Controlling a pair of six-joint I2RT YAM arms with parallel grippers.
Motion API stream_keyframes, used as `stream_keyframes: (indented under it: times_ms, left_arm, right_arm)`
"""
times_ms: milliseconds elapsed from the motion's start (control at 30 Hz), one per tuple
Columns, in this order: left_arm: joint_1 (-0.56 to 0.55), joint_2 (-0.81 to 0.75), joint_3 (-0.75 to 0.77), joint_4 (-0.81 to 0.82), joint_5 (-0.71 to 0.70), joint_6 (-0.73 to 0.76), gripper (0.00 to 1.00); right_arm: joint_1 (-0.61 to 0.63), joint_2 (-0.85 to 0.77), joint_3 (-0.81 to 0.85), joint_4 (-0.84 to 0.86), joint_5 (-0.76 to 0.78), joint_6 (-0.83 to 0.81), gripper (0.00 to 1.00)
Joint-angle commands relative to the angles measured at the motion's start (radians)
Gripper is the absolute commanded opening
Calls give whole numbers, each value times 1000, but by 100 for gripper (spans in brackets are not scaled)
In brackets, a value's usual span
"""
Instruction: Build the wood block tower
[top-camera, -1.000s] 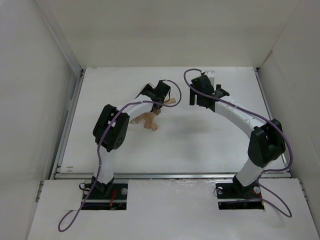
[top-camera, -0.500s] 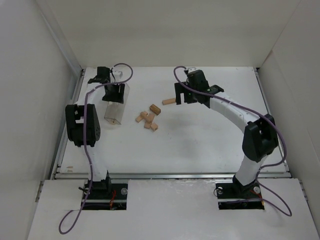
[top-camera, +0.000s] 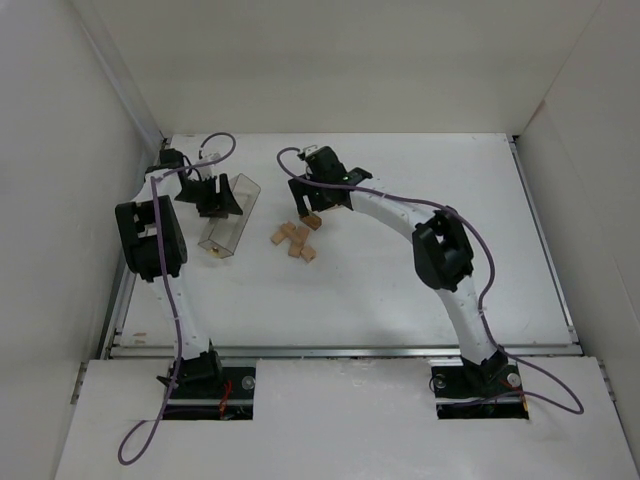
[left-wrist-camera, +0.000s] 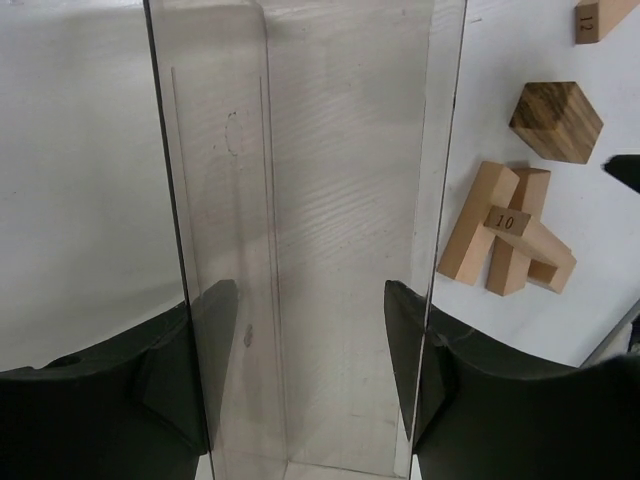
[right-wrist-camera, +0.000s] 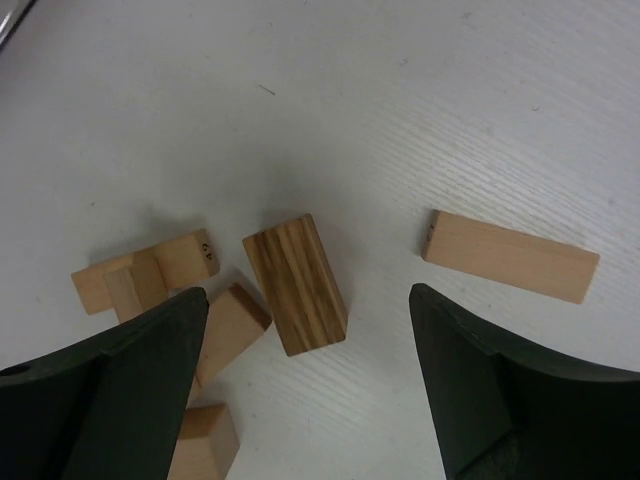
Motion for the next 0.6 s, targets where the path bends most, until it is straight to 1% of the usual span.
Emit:
stream_keyframes:
  times_ms: [0,67,100,167,233,367,433,567]
  left_arm:
    - [-5,45,3,-84,-15,61,40]
    - [-5,45,-14,-61,-15,49,47]
    - [-5,31,-25,-35,-15,40,54]
    - [4,20,-48,-13,-27,17,61]
    - [14,20,-60,-1,-38,-6,63]
    - [23,2,-88,25,-103,-60,65]
    - [23,2,-97,38,-136,-72,67]
    - [23,-47,-109,70,-169,-72,70]
  right_arm:
    - [4,31,93,-42,-1,-17,86]
    - [4,40,94,-42,-1,-17,82]
    - [4,40,72,-42,-1,-17,82]
    - [13,52,61,-42,-12,-17,81]
    - [13,64,61,-42,-12,-8,81]
    - [13,84,61,-42,-33,-8,75]
    - [13,84,61,-42,-42,-8,74]
    - [13,84,61,-33,-52,-8,71]
